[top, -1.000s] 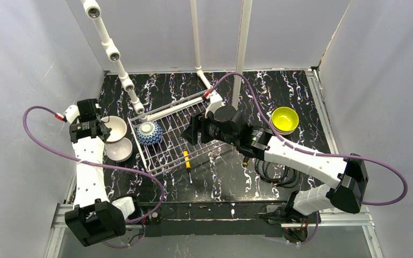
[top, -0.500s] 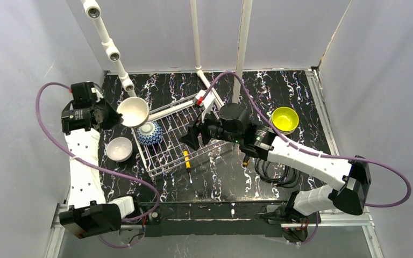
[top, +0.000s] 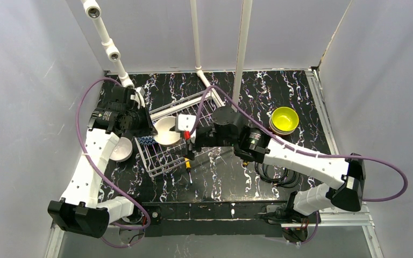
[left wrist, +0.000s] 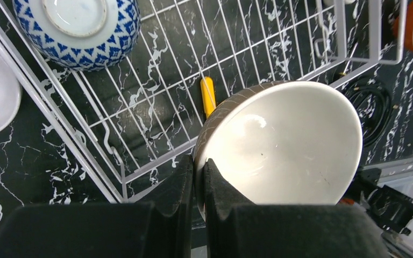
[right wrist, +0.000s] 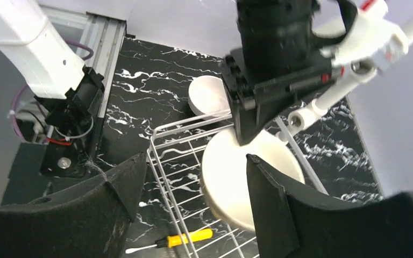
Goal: Load the bowls into the dish rack
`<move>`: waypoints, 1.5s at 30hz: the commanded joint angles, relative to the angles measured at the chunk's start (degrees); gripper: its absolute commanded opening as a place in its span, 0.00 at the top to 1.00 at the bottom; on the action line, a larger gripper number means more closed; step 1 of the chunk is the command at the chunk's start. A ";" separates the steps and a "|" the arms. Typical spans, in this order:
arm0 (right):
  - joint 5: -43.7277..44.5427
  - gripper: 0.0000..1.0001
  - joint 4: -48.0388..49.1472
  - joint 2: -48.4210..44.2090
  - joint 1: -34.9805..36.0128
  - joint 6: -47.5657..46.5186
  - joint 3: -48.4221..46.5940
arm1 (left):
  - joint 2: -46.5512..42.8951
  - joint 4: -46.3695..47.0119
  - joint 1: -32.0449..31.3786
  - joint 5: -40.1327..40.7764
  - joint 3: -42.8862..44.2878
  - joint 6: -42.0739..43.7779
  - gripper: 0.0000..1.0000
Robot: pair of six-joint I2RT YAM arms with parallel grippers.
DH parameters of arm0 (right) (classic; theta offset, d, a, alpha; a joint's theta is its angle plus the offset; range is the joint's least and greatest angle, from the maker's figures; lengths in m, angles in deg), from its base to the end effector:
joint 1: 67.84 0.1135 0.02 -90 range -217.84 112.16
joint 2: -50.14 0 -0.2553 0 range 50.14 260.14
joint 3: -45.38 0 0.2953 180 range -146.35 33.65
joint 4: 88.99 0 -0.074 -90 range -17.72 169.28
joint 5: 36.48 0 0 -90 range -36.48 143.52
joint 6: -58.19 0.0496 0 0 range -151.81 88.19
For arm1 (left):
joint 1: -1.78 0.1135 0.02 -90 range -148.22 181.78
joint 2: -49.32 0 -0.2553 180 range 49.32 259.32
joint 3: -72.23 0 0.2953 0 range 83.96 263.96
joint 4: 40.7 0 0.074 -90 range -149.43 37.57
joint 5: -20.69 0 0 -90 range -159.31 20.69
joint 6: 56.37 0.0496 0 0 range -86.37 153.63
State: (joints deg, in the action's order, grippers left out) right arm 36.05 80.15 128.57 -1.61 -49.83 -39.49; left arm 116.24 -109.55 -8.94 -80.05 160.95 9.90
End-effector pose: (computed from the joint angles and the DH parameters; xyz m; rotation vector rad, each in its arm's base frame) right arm 0.1408 0.3567 0.3874 -1.3230 1.1015 0.8834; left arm 0.2712 -0.0607 0.3682 -0.1862 2.4269 -0.5017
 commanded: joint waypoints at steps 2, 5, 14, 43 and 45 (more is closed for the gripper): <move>0.58 0.23 -8.85 4.60 3.79 -14.42 -6.41 | -1.34 0.93 -1.40 -0.56 -1.20 3.97 1.00; 3.02 0.25 -14.85 8.63 5.11 -17.14 -9.87 | -1.32 0.49 -1.58 -0.61 -1.08 5.66 1.00; 10.74 0.32 -22.02 13.07 8.33 -20.31 -13.99 | -2.59 -3.05 -1.85 0.52 -1.08 12.84 1.00; 13.72 0.82 -32.22 23.90 9.03 -27.40 -24.75 | -4.98 -2.99 -1.94 -6.86 -0.62 21.17 1.00; 14.46 0.99 -31.58 23.94 9.17 -27.50 -24.78 | -5.23 -2.99 -1.94 -6.73 -0.57 21.01 1.00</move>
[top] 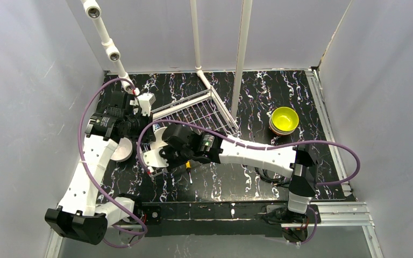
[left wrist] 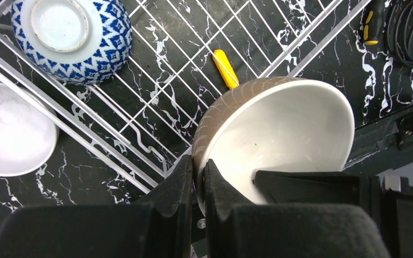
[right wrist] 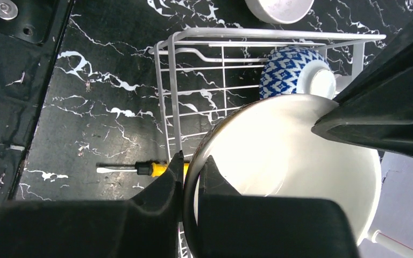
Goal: Load the bowls into the dish rack
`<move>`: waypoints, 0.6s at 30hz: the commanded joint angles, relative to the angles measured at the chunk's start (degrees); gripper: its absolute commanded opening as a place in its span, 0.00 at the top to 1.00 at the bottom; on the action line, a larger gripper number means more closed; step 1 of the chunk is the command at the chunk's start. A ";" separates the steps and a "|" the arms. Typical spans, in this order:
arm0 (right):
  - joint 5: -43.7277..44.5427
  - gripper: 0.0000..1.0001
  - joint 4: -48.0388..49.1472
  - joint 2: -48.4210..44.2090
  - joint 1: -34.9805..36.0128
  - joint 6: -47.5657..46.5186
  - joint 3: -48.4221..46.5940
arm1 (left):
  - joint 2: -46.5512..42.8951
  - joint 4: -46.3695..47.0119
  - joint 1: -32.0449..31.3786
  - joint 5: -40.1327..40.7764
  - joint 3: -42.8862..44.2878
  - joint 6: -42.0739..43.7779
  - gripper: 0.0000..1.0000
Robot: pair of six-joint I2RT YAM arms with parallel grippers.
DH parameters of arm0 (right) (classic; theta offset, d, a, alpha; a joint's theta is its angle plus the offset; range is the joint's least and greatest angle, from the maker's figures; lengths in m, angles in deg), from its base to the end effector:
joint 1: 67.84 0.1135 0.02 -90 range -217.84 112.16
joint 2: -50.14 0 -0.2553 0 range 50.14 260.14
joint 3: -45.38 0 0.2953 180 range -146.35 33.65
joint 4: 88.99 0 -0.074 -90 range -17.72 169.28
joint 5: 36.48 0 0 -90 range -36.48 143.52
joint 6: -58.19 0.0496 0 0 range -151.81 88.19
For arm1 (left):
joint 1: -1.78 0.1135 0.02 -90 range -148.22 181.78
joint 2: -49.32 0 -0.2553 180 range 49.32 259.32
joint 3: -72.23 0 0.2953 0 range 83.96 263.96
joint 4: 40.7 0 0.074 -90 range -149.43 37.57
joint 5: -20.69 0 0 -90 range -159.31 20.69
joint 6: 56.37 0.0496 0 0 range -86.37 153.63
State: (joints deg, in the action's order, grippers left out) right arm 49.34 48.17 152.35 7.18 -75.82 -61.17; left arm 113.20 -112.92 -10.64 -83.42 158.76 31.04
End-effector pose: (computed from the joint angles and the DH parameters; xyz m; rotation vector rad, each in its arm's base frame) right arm 0.1167 0.4502 0.3085 -1.9738 1.1157 0.3720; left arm 0.2506 -0.0676 0.3635 0.3201 2.4233 -0.4171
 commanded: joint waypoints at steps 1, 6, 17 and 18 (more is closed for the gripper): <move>1.60 0.99 0.76 0.11 0.46 -1.44 -2.96 | -2.37 0.37 -0.23 -3.72 1.70 -0.28 1.00; 2.18 0.99 3.32 -1.13 0.48 -1.04 -1.61 | -4.18 0.28 -0.19 -4.21 3.13 -1.68 0.69; 2.25 0.99 18.15 -9.62 0.39 6.30 11.98 | -8.33 3.75 -0.23 2.70 5.14 -7.98 0.14; 2.11 0.99 18.97 -10.12 0.42 7.23 13.31 | -8.85 3.91 -0.23 3.10 5.31 -8.41 0.12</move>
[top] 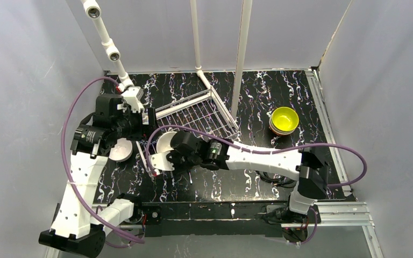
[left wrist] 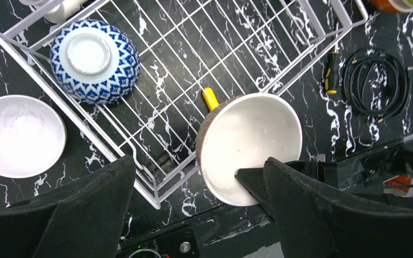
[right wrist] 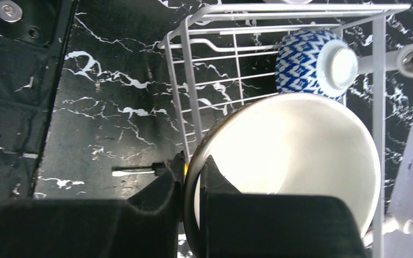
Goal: Load the bowls into the dish rack
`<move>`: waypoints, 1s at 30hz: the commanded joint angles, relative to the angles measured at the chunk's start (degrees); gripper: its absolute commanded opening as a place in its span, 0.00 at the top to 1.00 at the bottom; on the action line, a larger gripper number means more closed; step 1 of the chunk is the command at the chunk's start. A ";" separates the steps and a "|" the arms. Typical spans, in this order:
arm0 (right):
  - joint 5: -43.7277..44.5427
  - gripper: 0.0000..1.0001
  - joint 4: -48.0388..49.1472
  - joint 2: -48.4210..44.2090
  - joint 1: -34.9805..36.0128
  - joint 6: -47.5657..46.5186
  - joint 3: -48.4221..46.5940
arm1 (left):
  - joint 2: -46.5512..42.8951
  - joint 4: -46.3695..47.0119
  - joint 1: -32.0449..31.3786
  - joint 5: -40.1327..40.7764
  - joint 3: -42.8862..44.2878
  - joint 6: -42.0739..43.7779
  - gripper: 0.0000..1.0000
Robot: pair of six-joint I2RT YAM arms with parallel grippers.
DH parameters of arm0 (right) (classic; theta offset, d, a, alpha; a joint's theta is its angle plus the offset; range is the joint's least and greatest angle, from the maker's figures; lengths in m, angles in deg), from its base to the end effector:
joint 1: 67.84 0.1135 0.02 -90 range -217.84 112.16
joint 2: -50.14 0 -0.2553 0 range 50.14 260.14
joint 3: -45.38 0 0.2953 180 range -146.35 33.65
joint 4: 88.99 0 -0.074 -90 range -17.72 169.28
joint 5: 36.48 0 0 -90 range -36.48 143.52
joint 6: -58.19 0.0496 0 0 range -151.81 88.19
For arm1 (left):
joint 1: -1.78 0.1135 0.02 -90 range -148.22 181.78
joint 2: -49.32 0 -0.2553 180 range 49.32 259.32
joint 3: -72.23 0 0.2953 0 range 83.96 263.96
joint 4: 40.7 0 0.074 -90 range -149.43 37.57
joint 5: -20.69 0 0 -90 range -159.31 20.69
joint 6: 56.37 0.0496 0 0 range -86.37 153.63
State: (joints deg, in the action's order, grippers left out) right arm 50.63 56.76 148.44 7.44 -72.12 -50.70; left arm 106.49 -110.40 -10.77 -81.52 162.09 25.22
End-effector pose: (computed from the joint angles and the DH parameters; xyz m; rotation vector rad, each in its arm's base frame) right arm 0.1122 0.4371 0.2813 -1.9059 1.1668 0.3924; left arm 0.2202 -0.0598 0.4138 0.1995 2.2259 -0.4371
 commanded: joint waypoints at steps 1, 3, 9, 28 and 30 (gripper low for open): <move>0.83 0.99 11.36 -6.68 0.11 4.33 3.82 | -2.61 1.45 -0.10 2.29 2.09 -2.97 0.11; 0.69 0.99 13.14 -7.49 -0.16 6.13 5.46 | -3.77 1.53 -0.10 6.43 2.05 -4.10 0.02; -0.59 0.99 18.94 -8.91 -1.72 10.10 8.49 | -7.85 1.87 -0.05 22.25 1.44 -9.42 0.02; -15.61 0.99 29.74 3.83 -17.83 65.41 -3.94 | -14.16 6.32 -0.10 29.52 -0.96 -10.64 0.02; -16.77 0.99 30.88 6.47 -19.59 74.24 -4.75 | -14.09 6.29 -0.10 29.37 -1.09 -11.28 0.02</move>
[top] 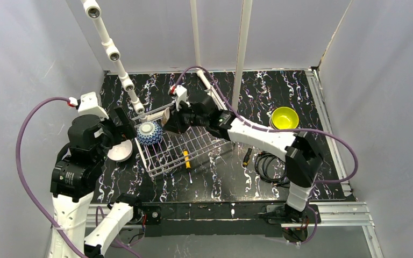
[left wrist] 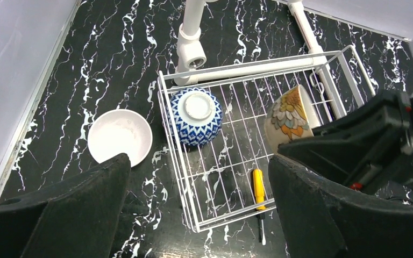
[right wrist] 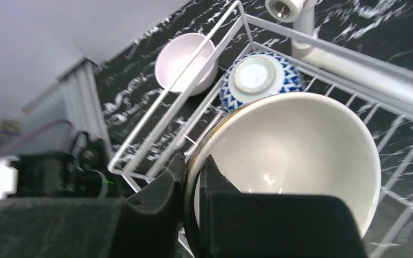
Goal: Load the bowls into the dish rack
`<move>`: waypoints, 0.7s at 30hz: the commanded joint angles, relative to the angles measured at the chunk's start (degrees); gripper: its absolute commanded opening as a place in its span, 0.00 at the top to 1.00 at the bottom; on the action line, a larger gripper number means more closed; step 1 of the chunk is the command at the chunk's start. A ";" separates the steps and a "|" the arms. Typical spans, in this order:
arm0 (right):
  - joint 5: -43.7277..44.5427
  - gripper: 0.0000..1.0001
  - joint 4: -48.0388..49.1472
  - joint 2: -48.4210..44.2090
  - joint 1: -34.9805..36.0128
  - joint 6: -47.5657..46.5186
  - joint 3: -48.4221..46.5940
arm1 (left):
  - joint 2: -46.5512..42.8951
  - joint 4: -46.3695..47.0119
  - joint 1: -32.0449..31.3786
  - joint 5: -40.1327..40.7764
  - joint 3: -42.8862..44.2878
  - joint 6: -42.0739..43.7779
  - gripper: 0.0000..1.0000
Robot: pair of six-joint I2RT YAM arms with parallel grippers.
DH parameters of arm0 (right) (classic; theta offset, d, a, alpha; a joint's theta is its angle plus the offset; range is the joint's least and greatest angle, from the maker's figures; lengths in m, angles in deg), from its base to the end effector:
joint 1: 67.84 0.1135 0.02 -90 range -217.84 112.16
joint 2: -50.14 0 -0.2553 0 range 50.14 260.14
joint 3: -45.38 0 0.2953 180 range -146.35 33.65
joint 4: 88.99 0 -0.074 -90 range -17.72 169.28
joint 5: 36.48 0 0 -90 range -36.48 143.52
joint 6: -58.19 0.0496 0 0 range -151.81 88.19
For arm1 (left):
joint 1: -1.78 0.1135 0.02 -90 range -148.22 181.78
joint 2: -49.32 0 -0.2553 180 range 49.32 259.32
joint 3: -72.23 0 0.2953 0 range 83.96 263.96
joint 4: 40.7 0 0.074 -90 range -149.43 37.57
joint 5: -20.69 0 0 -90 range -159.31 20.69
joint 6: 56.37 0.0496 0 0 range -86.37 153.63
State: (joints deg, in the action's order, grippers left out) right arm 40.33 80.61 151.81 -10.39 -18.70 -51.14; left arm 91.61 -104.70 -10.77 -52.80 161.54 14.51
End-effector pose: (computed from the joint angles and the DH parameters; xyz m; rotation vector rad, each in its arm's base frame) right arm 0.2506 0.4137 0.3042 -0.9021 1.7561 1.0486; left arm 0.1482 -0.0186 0.4658 -0.3036 1.8312 -0.1152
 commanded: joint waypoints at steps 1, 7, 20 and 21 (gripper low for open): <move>-7.36 0.99 7.76 4.31 -2.98 25.32 -4.20 | 0.71 0.64 -0.10 0.44 -0.72 -0.88 0.02; -14.34 0.99 30.34 8.60 -4.56 49.02 4.41 | 0.30 1.29 -0.10 -0.37 -2.03 -0.52 0.02; -17.05 0.99 60.91 17.71 -3.50 71.46 8.71 | -1.27 1.55 -0.10 -0.07 -4.37 0.64 0.02; -16.78 0.99 61.51 18.06 -3.37 72.32 8.81 | -1.32 1.56 -0.10 -0.08 -4.43 0.72 0.02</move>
State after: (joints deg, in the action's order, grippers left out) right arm 24.33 127.56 170.32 -14.39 46.65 -41.54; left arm 90.80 -103.80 -10.77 -53.26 157.61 14.38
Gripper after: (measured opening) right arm 0.154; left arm 0.981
